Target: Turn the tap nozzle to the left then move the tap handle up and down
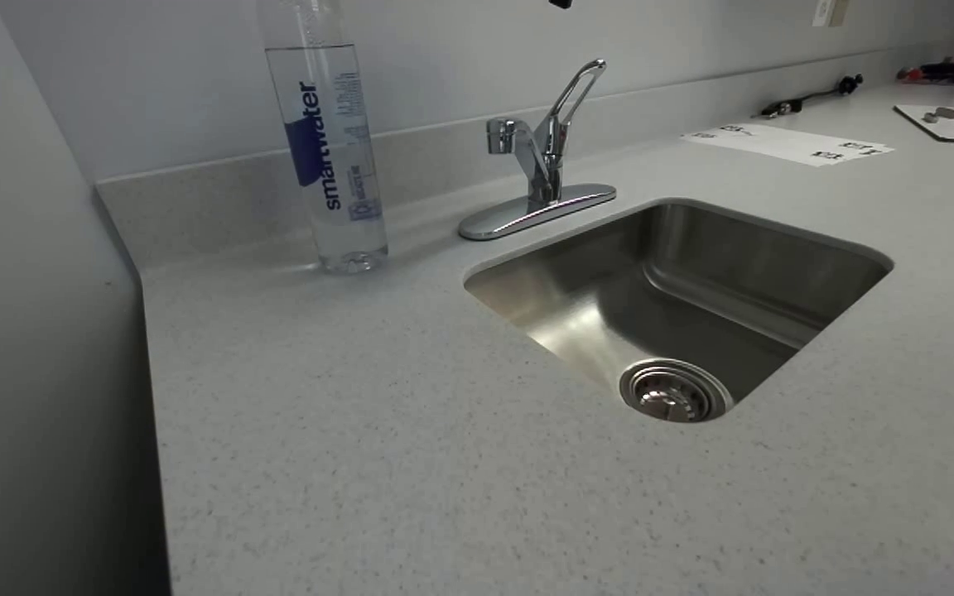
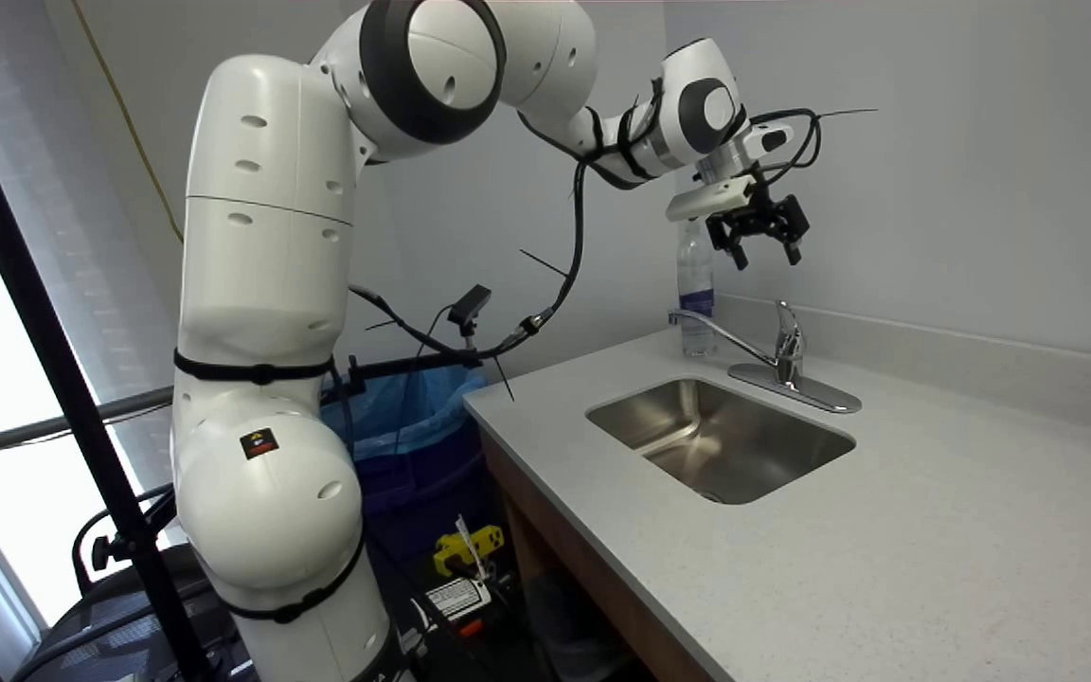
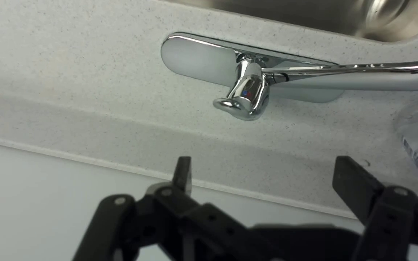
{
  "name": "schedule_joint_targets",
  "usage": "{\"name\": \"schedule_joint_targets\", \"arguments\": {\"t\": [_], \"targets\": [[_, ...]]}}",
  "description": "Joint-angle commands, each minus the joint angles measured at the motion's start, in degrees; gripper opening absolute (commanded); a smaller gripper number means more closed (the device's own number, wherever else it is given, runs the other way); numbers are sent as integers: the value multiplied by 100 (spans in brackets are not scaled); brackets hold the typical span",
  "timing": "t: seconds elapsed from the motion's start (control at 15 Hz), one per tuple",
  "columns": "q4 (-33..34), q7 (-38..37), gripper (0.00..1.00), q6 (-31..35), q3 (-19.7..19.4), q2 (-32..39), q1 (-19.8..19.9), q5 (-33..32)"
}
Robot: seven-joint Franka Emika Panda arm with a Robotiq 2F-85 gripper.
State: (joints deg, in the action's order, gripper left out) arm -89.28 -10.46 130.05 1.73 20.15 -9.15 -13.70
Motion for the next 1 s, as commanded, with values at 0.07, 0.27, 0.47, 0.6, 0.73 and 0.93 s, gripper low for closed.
{"name": "schedule_joint_targets", "arguments": {"t": [0.07,0.27,0.47,0.6,0.73,0.93], "targets": [[145,184,100,140,23,297,33,91],[12,20,100,155,67,379,-128,25],[30,5,100,153,111,491,-226,32],[63,-3,100,156,120,560,-275,45],[87,58,100,158,100,596,-266,39],[129,48,100,152,86,627,-272,31]]}}
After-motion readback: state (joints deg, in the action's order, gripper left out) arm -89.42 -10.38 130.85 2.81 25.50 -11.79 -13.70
